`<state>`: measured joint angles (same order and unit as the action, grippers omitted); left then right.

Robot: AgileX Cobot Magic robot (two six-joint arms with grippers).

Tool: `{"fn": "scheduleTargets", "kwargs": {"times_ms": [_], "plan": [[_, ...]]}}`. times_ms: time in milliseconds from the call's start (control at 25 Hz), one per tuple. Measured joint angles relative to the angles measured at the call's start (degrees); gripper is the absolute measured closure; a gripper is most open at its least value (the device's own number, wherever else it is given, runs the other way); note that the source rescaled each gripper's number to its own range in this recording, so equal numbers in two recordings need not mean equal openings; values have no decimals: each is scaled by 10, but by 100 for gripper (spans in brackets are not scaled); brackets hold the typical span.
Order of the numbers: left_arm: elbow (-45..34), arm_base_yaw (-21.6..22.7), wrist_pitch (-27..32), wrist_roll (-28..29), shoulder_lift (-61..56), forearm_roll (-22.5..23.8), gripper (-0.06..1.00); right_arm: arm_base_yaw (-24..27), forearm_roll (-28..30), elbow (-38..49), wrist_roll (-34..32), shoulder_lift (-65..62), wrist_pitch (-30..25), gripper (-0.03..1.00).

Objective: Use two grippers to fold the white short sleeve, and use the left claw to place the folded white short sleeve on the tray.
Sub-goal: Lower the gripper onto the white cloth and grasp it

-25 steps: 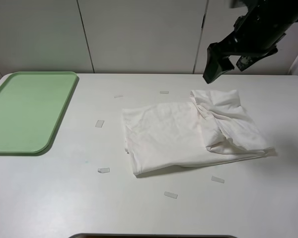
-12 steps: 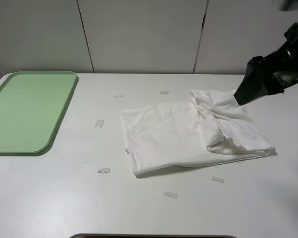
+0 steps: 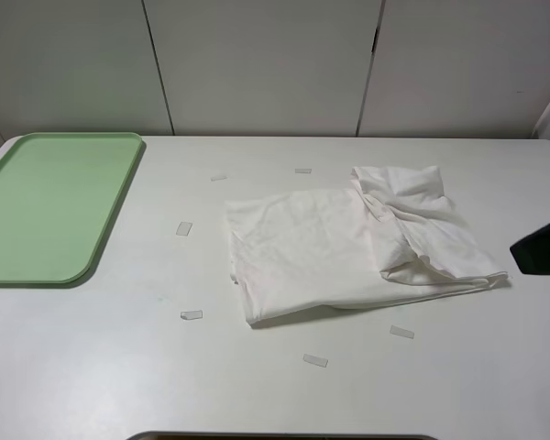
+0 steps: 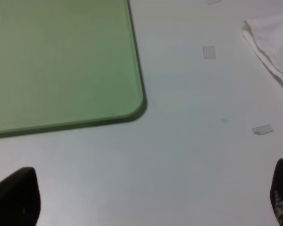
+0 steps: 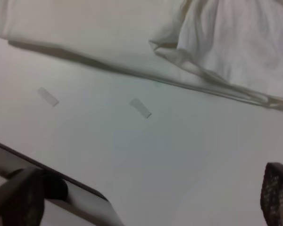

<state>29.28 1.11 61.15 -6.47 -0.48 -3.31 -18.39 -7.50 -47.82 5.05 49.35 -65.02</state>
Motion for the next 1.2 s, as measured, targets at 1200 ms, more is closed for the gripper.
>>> {"fn": "scheduleTargets", "kwargs": {"times_ms": [1200], "plan": [[0, 0, 0, 0, 0, 0, -3, 211, 115, 197, -81, -496, 64, -3]]}}
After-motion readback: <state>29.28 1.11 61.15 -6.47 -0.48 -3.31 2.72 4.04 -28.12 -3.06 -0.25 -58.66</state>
